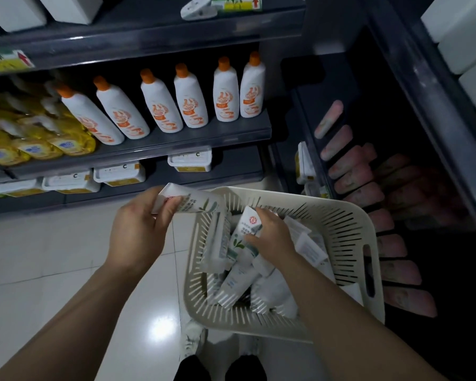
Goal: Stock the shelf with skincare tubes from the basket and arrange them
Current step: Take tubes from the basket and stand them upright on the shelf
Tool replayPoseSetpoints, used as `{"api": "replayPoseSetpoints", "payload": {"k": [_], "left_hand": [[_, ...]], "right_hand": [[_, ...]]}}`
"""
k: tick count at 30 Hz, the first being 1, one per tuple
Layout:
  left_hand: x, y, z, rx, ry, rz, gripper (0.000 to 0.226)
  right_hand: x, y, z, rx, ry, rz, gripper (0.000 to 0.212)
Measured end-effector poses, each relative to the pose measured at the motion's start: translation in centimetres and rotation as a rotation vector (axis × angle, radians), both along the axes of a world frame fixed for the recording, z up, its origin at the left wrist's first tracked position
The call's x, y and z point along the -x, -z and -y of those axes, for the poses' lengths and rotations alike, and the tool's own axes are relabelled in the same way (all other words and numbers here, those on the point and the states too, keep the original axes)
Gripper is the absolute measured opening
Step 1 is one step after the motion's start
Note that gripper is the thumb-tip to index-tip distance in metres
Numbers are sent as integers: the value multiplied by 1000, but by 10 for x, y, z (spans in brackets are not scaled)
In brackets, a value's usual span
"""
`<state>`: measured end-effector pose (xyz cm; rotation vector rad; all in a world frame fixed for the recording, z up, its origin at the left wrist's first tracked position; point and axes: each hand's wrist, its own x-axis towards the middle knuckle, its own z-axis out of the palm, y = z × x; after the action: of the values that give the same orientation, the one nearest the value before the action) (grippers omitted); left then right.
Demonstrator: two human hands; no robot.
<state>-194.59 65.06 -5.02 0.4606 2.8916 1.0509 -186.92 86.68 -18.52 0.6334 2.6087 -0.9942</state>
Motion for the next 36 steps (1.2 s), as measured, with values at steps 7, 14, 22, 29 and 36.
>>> {"api": "replayPoseSetpoints", "payload": {"k": [7,14,22,29,36], "left_hand": [[13,11,2,-65,-11,104,11],[18,6,2,-72,18,172,11],[18,-34,-6,-99,104,160,23],[4,-106,-37,-86,289,57,30],[-44,-198,-78,-169,544,-133,27]], "right_hand": [[15,22,5,-201,-106,134,92],[20,7,4,31,25,172,45],[-4,-72,10,70,99,106,39],[-51,-191,-9,-20,391,-113,37],[-135,-325,-17,-183,597,-273,27]]}}
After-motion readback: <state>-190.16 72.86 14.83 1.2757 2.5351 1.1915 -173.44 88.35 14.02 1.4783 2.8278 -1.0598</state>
